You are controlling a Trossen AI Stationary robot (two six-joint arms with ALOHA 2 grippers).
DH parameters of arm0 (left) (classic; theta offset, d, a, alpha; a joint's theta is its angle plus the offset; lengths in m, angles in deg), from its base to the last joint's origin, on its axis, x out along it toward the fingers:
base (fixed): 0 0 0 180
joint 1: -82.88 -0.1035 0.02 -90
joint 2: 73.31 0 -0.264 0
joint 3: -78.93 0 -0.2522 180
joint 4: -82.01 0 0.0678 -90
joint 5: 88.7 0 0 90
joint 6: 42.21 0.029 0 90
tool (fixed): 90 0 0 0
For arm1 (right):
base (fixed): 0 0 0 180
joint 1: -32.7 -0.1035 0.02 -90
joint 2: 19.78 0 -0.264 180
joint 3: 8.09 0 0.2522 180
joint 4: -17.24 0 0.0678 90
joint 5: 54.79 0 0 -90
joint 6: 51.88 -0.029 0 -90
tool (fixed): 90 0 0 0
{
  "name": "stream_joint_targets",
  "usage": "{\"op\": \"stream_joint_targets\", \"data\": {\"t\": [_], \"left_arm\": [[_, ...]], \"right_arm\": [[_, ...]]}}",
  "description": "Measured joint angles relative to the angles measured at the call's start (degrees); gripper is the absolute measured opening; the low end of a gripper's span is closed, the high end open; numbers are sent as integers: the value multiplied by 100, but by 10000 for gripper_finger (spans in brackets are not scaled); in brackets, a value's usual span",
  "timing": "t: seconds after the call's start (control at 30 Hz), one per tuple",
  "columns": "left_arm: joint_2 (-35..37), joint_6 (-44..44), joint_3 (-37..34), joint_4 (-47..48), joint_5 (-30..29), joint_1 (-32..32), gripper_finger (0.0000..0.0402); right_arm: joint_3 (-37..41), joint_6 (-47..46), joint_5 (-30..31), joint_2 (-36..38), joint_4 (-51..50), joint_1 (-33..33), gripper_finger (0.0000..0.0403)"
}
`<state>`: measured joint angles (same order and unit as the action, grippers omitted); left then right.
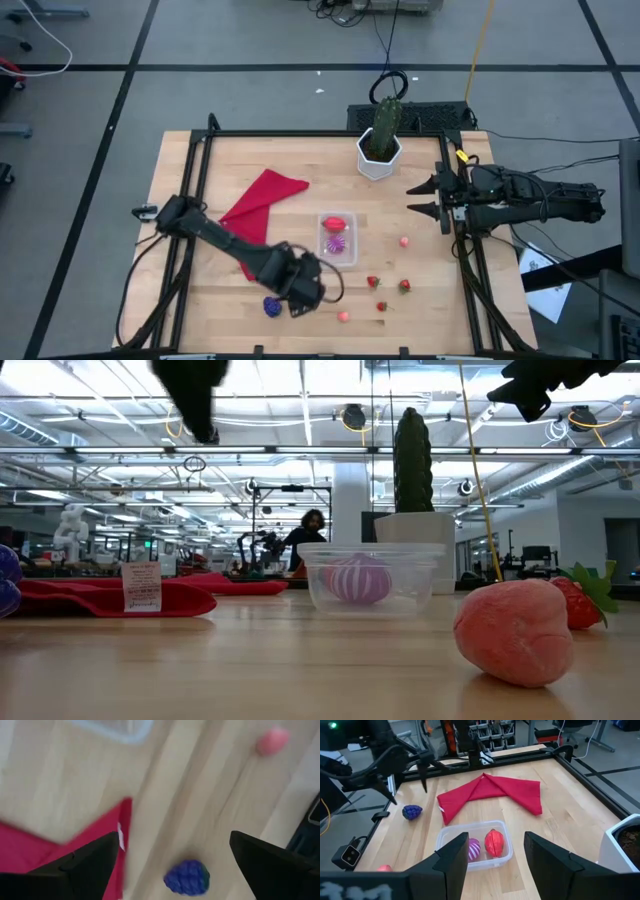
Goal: Pick and placing Produce into tupperware
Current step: Put the blue grapes into the transparent bin
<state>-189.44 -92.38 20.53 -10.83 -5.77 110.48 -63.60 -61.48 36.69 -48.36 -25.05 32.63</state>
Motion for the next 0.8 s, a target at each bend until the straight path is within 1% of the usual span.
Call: {"op": "stream_joint_targets", "data": {"t": [0.07, 0.2, 0.27, 0.33, 0.43, 0.5, 0.6, 0.73, 0.8], "left_arm": [[-4, -103, -10, 12, -48, 164, 388], [-2, -122, -10, 2, -467, 436, 388], [-2, -252, -10, 11, -584, 518, 388], [-2, -524, -8, 16, -623, 539, 388], [-2, -1174, -8, 122, -612, 518, 388], [-2, -1472, -8, 287, -466, 502, 388], [-2, -1330, -8, 437, -484, 506, 388], [-2, -803, -8, 432, -782, 511, 388], [-2, -735, -8, 438, -907, 509, 388]], "right_arm": [[0, 2, 0, 0, 1, 0, 185], [-1, 2, 0, 0, 23, 0, 185], [0, -22, 0, 0, 115, 0, 185], [-1, -67, -1, 2, 198, 0, 185], [0, -154, -2, 0, 311, 0, 185], [1, -128, -2, 1, 383, 0, 185], [1, -13, -2, 2, 390, 0, 185], [1, -17, -2, 2, 390, 0, 185], [0, -31, -2, 1, 390, 0, 185]]}}
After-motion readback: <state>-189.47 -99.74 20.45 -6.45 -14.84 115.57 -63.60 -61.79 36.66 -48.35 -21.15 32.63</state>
